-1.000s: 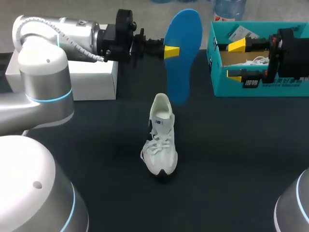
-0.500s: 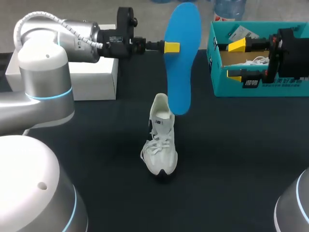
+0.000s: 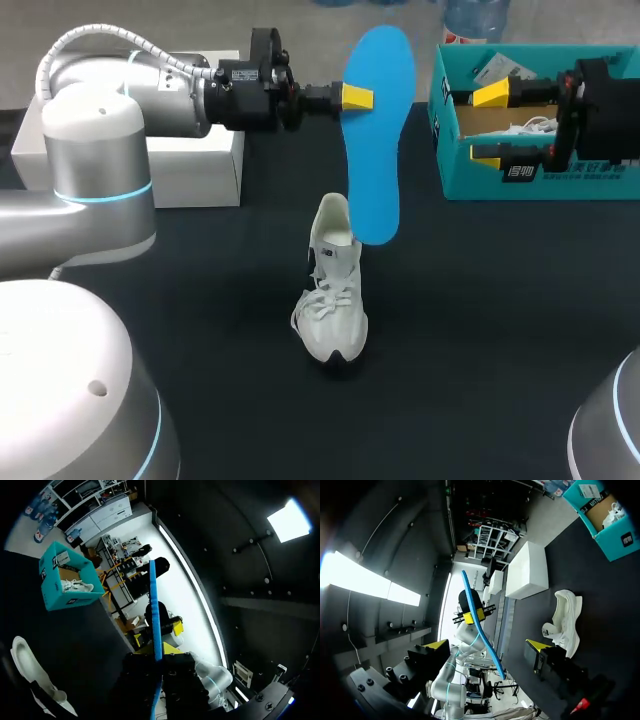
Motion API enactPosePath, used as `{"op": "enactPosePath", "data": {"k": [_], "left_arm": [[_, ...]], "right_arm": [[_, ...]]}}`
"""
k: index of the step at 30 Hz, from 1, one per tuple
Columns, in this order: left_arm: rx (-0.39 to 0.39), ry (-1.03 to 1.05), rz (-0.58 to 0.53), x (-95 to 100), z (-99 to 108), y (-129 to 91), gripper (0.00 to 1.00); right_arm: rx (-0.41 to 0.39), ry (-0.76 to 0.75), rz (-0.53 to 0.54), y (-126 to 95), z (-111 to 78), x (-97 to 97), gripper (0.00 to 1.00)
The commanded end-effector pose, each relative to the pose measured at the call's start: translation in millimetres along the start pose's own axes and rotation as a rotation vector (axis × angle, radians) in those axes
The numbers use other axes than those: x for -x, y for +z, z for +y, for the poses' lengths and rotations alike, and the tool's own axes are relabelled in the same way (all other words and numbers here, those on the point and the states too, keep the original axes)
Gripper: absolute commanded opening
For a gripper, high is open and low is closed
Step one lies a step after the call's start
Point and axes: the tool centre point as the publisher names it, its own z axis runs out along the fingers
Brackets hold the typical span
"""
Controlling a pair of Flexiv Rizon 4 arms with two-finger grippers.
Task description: Take the shoe out of the shoebox, open the shoe tongue, remove and reinsert the insole, then place the shoe into the shoebox
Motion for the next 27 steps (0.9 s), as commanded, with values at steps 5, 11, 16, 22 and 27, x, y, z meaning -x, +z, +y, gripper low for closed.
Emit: {"op": "enactPosePath", "data": {"k": [5, 11, 16, 22, 27], "left_arm": [[-0.015, -0.640, 0.006, 0.8, 1, 0, 0.00], [-0.007, -0.622, 0.018, 5.1, 3, -2, 0.00], [-0.006, -0.611, 0.059, 12.7, 4, -2, 0.00], [-0.001, -0.504, 0.071, 26.5, 9, 1, 0.00], [0.001, -0.482, 0.052, 30.3, 11, 3, 0.00]], "right_arm": [[0.001, 0.001, -0.002, 1, -0.4, 0.3, 1.00], [0.001, 0.001, -0.002, 1, -0.4, 0.3, 1.00], [0.001, 0.001, -0.002, 1, -0.4, 0.3, 1.00], [0.001, 0.001, -0.002, 1, -0.4, 0.3, 1.00], [0.001, 0.001, -0.002, 1, -0.4, 0.3, 1.00]]}}
